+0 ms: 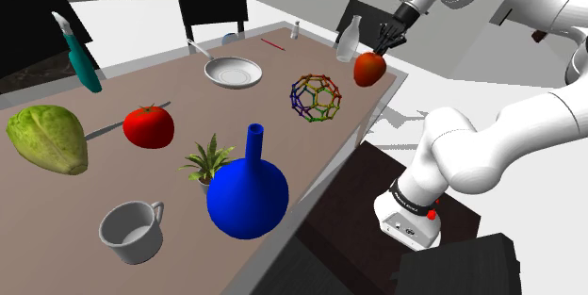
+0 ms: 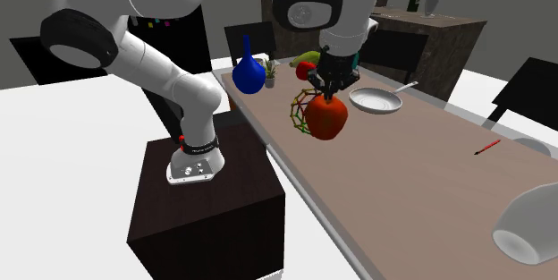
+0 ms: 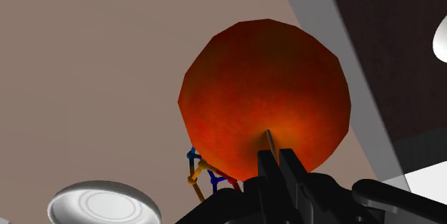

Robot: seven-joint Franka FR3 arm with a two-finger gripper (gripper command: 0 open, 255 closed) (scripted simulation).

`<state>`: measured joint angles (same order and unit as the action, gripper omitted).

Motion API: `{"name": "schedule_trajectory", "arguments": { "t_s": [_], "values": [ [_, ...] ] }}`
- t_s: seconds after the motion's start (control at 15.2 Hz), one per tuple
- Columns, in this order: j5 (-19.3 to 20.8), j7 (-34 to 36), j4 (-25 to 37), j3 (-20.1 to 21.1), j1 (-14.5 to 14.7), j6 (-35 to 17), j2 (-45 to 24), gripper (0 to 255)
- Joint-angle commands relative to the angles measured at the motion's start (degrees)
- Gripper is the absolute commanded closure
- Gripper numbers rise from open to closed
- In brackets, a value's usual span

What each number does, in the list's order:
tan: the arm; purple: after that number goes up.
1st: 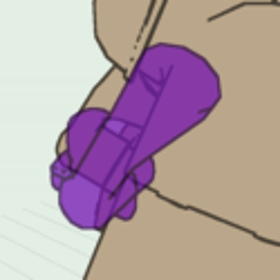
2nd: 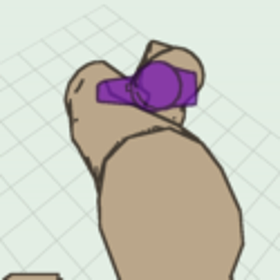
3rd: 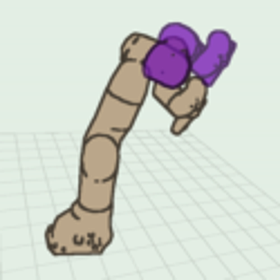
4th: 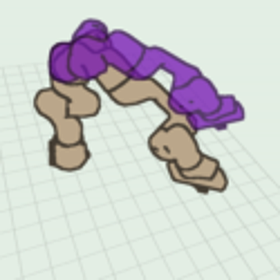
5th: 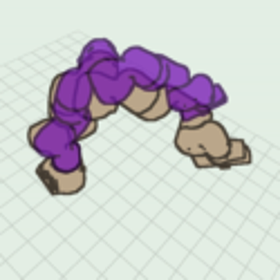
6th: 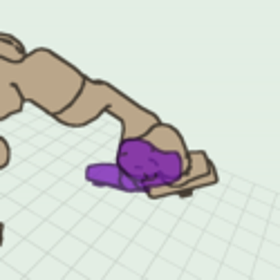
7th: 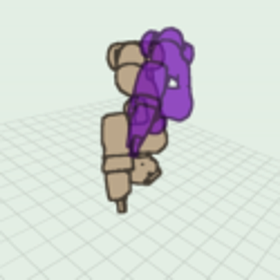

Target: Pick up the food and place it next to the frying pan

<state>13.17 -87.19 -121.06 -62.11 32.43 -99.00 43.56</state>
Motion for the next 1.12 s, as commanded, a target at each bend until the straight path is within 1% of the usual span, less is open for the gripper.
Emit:
{"name": "schedule_trajectory", "arguments": {
  "t_s": [0.0, 0.92, 1.06],
  "values": [
    [-0.49, 0.28, 1.66, 0.55, 0.31, 1.43, -0.29, 255],
    [-3.27, 1.9, 12.33, 3.33, 2.23, 10.38, -2.47, 255],
    [-4.58, 2.86, 13.32, 2.13, 5.17, 8.7, -4.77, 255]
  ]
}}
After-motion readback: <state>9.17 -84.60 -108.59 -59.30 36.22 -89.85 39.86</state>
